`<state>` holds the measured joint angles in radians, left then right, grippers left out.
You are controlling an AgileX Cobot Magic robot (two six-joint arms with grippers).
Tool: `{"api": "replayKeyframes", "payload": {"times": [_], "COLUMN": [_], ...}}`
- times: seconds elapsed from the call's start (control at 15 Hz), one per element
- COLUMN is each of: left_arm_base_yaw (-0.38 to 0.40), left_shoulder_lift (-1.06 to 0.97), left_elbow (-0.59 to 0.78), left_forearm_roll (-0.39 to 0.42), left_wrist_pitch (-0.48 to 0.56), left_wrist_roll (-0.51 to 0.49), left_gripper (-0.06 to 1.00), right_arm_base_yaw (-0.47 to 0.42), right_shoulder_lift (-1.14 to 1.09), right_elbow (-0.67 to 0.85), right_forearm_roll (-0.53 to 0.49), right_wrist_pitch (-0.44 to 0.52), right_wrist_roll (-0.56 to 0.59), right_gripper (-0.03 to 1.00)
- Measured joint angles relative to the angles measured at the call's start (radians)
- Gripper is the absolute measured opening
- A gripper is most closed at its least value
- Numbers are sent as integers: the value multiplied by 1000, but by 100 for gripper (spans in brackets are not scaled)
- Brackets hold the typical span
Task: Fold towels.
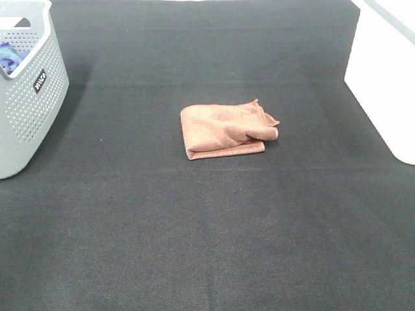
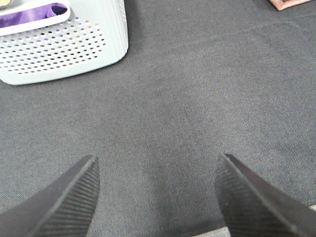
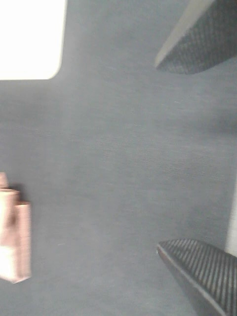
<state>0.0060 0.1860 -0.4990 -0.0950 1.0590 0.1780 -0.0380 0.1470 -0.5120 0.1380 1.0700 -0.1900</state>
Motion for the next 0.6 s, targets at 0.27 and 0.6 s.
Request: {"api": "replayKeyframes", "payload": {"times": [0.27,0.6], "left_arm_base_yaw": [0,-2], "left_shoulder_lift": [-156,-190], "left_elbow": [0,0], "left_forearm_roll": [0,0], "left_wrist_pitch": [0,0], "left_wrist_roll": [0,0], "left_gripper": [64,64], "right_arm_base_yaw": [0,0], "right_shoulder_lift": [-135,-154], "right_elbow": [0,0], "right_forearm_roll": [3,3], "right_wrist_pitch": [1,1], "right_wrist_roll": [0,0], "right_gripper": [85,85]}}
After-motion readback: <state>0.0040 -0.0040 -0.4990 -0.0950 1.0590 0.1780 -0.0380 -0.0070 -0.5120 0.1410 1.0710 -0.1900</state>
